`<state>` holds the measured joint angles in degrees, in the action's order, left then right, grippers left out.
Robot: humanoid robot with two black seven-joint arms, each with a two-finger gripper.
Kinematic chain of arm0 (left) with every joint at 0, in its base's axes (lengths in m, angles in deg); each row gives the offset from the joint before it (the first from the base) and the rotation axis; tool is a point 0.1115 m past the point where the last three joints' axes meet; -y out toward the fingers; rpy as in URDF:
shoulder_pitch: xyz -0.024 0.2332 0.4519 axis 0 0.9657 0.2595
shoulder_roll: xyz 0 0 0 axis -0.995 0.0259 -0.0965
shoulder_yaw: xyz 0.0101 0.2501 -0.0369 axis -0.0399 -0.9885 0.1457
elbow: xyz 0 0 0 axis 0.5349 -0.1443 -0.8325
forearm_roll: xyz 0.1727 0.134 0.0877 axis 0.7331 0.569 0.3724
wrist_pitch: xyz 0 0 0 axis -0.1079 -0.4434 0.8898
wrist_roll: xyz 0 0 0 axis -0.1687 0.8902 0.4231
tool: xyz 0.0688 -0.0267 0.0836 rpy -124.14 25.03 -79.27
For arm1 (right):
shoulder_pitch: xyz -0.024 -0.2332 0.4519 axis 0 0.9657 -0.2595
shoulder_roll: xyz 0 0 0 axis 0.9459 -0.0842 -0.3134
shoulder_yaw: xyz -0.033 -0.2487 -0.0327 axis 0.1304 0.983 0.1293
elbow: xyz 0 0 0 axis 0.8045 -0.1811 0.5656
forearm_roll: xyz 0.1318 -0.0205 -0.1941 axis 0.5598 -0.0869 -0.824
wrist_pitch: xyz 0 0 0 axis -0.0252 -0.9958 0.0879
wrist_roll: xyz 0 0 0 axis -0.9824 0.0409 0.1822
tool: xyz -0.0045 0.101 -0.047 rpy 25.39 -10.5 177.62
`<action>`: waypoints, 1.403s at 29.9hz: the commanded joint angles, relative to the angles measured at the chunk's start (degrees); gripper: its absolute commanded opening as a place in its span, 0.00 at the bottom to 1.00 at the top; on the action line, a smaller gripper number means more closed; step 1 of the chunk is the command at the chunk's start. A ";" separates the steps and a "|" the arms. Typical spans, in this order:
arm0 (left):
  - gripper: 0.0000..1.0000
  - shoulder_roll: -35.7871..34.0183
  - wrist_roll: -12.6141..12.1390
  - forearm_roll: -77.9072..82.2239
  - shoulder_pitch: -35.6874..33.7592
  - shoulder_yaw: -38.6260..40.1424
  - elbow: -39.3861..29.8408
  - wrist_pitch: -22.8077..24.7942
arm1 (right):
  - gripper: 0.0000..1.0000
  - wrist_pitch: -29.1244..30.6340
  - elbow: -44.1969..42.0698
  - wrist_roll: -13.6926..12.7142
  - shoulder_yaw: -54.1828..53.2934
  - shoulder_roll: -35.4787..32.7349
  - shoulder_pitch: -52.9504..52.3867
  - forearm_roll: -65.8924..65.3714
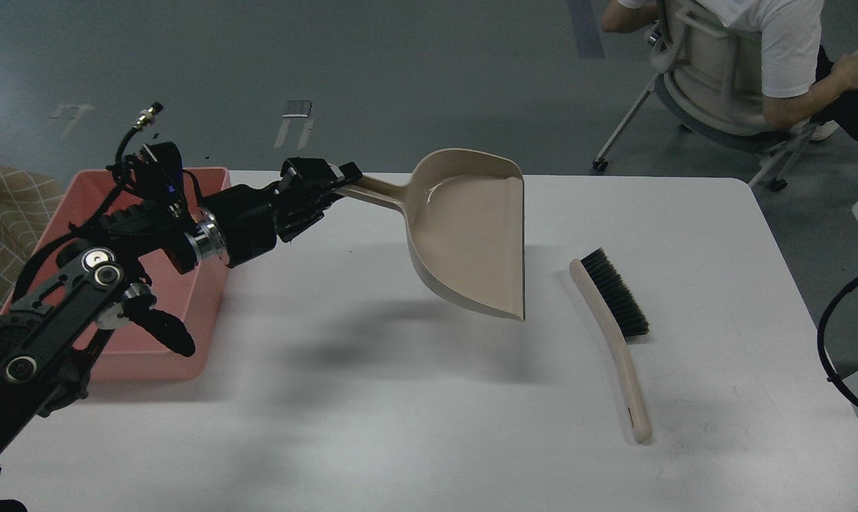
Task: Sweep and dump garbage into bin
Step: 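Lower the empty dustpan back onto the table with the left gripper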
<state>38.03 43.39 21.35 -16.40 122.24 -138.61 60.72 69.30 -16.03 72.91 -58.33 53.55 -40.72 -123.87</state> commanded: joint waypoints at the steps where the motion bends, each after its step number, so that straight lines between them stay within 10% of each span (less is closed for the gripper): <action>1: 0.00 0.49 0.01 0.43 0.69 -2.21 0.35 -0.01 | 1.00 0.04 -0.08 0.00 0.10 0.02 0.34 0.02; 35: 0.00 1.72 0.28 1.66 4.65 -4.67 5.54 -5.33 | 1.00 0.39 0.01 0.00 0.10 0.10 3.06 0.28; 39: 0.41 1.37 0.01 1.74 4.73 -4.76 5.54 -5.42 | 1.00 0.48 0.01 0.00 0.10 0.10 3.15 0.28; 42: 0.45 0.84 0.01 1.74 4.82 -4.76 5.54 -5.51 | 1.00 0.48 0.01 0.00 0.10 0.19 3.41 0.28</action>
<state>39.22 43.44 23.03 -11.62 117.47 -133.07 55.29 69.77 -16.01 72.91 -58.23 53.72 -37.51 -123.59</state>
